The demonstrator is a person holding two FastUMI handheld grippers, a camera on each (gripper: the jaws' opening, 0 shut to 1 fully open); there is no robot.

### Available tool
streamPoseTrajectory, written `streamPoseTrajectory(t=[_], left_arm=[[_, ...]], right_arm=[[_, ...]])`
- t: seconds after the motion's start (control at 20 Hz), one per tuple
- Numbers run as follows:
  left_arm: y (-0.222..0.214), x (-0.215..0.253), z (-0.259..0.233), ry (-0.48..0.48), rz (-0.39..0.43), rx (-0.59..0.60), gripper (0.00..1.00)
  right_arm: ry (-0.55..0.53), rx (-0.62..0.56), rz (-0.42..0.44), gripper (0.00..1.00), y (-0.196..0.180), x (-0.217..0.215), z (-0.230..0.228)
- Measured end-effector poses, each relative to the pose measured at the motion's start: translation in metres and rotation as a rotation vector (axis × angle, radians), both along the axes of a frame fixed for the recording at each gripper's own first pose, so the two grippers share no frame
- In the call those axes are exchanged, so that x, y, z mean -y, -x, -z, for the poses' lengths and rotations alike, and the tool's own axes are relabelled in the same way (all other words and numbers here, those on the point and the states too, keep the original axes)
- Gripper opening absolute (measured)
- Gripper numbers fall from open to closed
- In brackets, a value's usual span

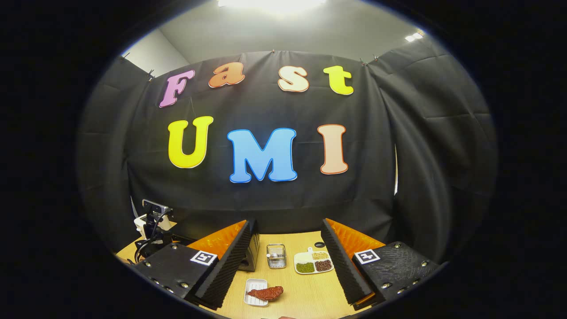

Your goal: Open the electric oven with the left hand, put the food in, and close the electric oven.

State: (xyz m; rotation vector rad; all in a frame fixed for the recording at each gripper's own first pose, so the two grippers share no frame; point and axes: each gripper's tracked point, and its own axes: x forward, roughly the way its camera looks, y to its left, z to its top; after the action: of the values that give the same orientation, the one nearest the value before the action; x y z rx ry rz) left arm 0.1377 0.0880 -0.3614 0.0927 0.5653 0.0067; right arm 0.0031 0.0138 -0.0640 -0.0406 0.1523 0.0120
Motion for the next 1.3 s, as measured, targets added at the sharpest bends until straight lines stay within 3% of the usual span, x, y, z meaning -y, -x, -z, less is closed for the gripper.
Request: streamPoseTrajectory(t=[1.0,1.3], left_arm=[[0.08,0.0,0.051,0.018,-0.026,-0.15,0.98],[0.092,-0.015,0.052,0.027,-0.086,-0.168,1.0]], right_arm=[[-0.027,-0.034,0.023,0.97,0.017,0.016,0.012],[-0.024,-0.054,0.015,0.97,0.017,0.013,0.019]])
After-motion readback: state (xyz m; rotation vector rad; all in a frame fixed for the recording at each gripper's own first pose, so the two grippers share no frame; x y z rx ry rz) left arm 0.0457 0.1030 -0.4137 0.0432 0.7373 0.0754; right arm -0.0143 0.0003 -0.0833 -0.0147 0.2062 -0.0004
